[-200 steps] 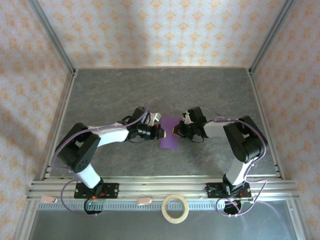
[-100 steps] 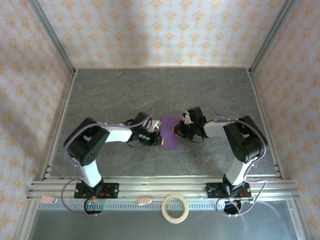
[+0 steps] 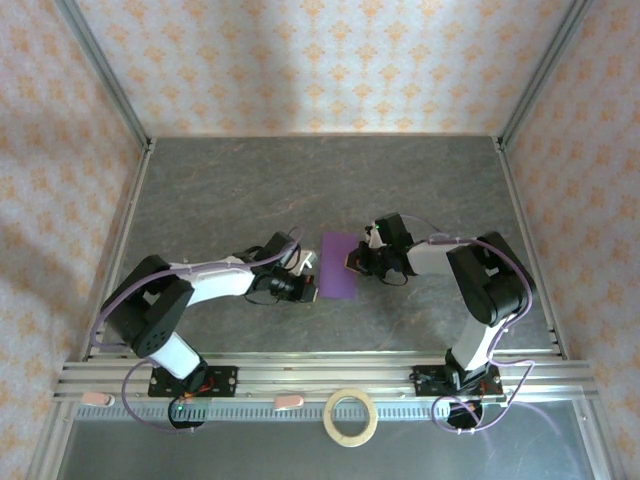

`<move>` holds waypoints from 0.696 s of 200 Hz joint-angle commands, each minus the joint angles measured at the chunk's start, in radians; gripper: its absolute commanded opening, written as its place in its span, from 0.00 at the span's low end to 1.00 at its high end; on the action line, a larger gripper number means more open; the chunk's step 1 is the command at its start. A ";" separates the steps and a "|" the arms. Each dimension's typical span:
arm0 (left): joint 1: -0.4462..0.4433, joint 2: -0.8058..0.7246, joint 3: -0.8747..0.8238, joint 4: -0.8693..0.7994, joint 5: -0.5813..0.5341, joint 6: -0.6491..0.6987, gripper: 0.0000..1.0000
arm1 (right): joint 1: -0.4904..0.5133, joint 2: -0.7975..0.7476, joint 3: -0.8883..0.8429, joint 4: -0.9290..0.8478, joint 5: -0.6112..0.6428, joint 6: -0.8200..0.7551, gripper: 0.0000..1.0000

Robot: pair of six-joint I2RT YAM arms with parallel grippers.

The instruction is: Fold a paper plane with a square sheet of paper (pick it up from the middle)

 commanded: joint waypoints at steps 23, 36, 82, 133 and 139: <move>0.002 0.048 0.103 0.139 0.067 -0.090 0.03 | -0.007 0.043 -0.048 -0.149 0.117 -0.010 0.00; 0.002 0.099 0.123 0.189 0.099 -0.109 0.03 | -0.007 0.043 -0.052 -0.145 0.118 -0.009 0.00; 0.003 0.203 0.089 0.196 0.131 -0.083 0.04 | -0.007 0.049 -0.057 -0.137 0.113 -0.007 0.00; 0.003 0.153 -0.053 0.126 0.068 -0.035 0.04 | -0.007 0.050 -0.056 -0.129 0.111 -0.012 0.00; 0.003 0.139 -0.073 0.130 0.063 -0.041 0.04 | -0.007 0.052 -0.054 -0.130 0.111 -0.015 0.00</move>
